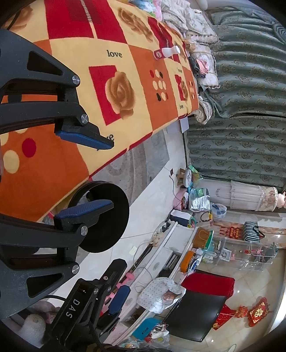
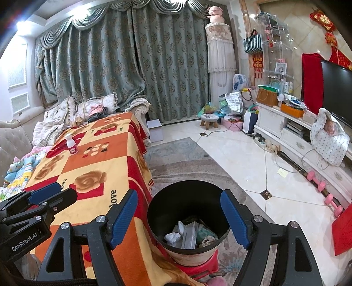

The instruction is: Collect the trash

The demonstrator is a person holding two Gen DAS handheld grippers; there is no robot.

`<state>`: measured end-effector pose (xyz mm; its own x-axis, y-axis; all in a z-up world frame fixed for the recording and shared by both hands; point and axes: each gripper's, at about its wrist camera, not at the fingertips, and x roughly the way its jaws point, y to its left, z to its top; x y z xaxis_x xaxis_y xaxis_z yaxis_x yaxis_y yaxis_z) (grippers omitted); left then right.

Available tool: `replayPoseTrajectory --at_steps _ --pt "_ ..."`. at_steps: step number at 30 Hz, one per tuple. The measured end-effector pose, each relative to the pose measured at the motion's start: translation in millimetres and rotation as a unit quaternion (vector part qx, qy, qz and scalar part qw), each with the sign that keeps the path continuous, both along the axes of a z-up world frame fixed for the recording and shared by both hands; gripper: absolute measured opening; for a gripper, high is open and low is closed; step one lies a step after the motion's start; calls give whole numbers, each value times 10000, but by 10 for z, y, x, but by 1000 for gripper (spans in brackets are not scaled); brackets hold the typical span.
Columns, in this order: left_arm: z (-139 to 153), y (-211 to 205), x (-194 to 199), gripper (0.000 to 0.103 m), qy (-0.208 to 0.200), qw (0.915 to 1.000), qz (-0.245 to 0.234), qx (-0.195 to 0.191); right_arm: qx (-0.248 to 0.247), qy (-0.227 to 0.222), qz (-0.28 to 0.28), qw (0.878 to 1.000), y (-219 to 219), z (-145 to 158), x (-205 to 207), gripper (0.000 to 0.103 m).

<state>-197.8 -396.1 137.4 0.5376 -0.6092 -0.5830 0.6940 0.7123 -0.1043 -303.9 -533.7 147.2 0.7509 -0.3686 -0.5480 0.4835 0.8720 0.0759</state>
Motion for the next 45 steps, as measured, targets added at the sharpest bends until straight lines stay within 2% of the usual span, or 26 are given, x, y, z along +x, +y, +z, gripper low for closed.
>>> replayPoseTrajectory --at_steps 45 --pt "-93 -89 -85 46 56 9999 -107 22 76 126 -8 9999 -32 -84 -9 78"
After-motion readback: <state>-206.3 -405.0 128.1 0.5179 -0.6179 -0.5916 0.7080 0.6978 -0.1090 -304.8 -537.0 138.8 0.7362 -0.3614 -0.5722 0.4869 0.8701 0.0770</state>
